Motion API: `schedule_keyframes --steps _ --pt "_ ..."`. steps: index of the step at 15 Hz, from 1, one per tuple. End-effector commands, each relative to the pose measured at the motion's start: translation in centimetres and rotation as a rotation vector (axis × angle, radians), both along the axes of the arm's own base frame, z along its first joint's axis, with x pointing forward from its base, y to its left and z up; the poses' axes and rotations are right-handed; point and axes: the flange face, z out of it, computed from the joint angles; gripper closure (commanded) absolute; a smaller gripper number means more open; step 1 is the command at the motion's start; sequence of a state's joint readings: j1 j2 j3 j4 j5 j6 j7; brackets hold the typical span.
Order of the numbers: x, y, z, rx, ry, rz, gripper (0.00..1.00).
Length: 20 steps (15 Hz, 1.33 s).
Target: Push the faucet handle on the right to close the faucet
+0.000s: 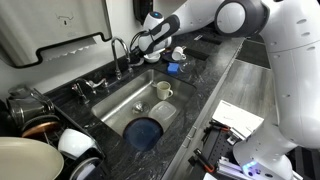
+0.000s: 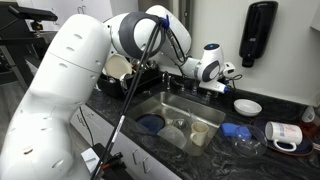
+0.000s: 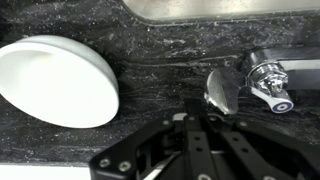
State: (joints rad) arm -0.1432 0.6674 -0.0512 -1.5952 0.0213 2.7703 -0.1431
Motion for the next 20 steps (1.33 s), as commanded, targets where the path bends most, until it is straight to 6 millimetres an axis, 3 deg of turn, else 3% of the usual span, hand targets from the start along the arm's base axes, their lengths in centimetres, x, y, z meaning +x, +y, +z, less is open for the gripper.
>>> schedule_keyframes --steps 1,8,13,16,20 --pt "-0.1 -0.4 1.2 0.001 -0.01 -0.029 1.0" --pt "-1.1 -0.4 4.5 0.069 0.012 -0.022 1.0" --pt "-3.5 -1.4 7.2 0.041 0.133 -0.08 1.0" --pt "-5.3 -2.2 8.0 0.023 0.239 -0.082 1.0" --pt "-6.9 -1.7 8.0 0.061 0.351 -0.055 1.0"
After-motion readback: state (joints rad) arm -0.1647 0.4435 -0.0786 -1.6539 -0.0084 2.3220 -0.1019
